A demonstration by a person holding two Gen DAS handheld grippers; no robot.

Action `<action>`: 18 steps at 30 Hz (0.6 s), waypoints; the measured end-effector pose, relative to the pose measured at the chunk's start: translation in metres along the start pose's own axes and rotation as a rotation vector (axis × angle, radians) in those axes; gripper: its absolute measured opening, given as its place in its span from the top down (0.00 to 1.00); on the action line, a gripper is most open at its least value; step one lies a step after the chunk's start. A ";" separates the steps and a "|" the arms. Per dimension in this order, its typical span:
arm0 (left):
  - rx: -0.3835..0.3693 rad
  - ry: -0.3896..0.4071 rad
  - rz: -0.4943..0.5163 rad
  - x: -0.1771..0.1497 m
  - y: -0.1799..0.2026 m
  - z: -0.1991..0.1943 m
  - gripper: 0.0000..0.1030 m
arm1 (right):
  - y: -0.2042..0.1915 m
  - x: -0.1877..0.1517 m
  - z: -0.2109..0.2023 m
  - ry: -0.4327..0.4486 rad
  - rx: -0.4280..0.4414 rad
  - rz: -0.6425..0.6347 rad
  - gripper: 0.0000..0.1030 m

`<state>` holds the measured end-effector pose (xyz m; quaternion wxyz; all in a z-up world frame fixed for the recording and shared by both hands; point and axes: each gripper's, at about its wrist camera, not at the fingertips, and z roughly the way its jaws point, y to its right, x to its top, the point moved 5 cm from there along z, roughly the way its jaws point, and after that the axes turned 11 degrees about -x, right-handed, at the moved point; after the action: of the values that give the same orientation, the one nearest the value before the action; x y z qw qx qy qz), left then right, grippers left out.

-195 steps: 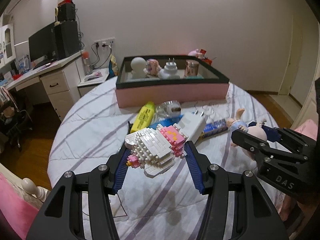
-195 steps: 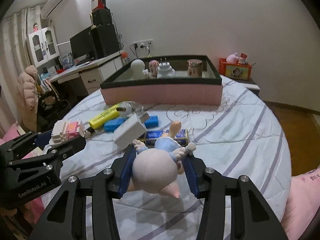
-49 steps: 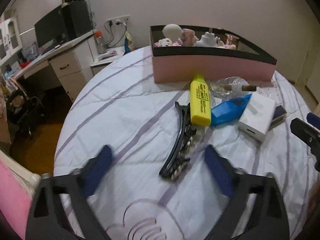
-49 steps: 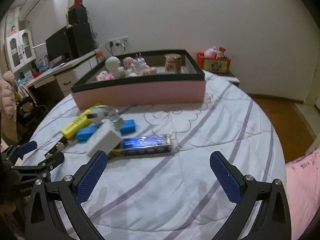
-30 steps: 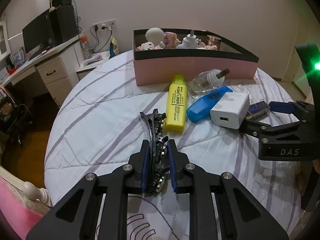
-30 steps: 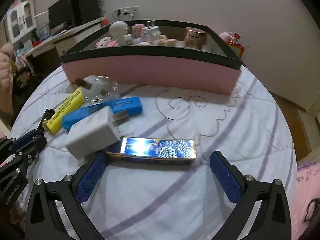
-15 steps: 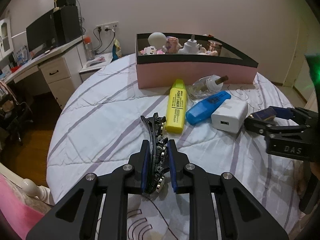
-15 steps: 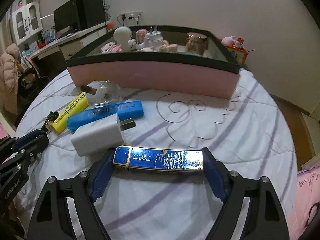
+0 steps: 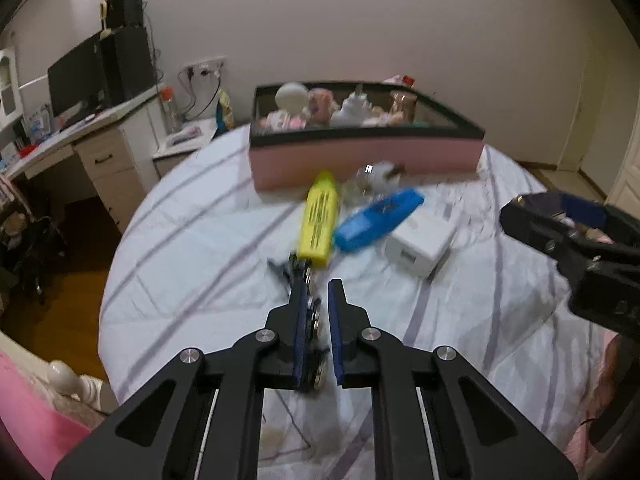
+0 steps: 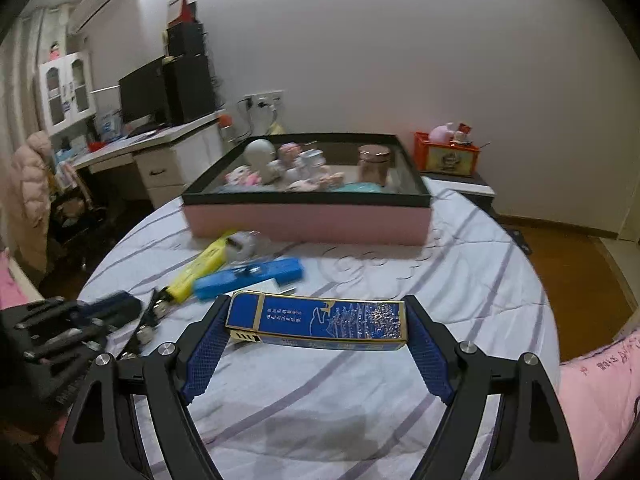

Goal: Organize rigid objects
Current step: 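Lift the black hair clip and blue box from the bed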

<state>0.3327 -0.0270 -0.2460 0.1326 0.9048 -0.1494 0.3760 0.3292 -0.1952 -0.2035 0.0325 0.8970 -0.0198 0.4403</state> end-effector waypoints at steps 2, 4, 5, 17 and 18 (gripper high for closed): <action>-0.021 -0.008 -0.033 -0.011 -0.007 0.002 0.86 | -0.005 -0.003 -0.001 -0.009 0.008 -0.011 0.19; -0.037 -0.005 -0.077 -0.017 -0.016 0.001 0.67 | -0.006 -0.007 -0.003 -0.009 0.012 -0.015 0.19; -0.039 -0.002 -0.095 -0.018 -0.019 0.002 0.62 | -0.007 -0.009 -0.002 -0.016 0.015 -0.020 0.19; 0.017 -0.024 -0.038 -0.011 -0.010 0.020 0.82 | -0.013 -0.014 0.013 -0.047 0.034 -0.019 0.19; 0.012 -0.013 -0.045 -0.010 -0.010 0.018 0.82 | -0.014 -0.014 0.014 -0.046 0.035 -0.021 0.19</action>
<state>0.3408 -0.0224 -0.2667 0.1345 0.9111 -0.1275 0.3681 0.3322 -0.1823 -0.2237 0.0209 0.9076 -0.0033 0.4194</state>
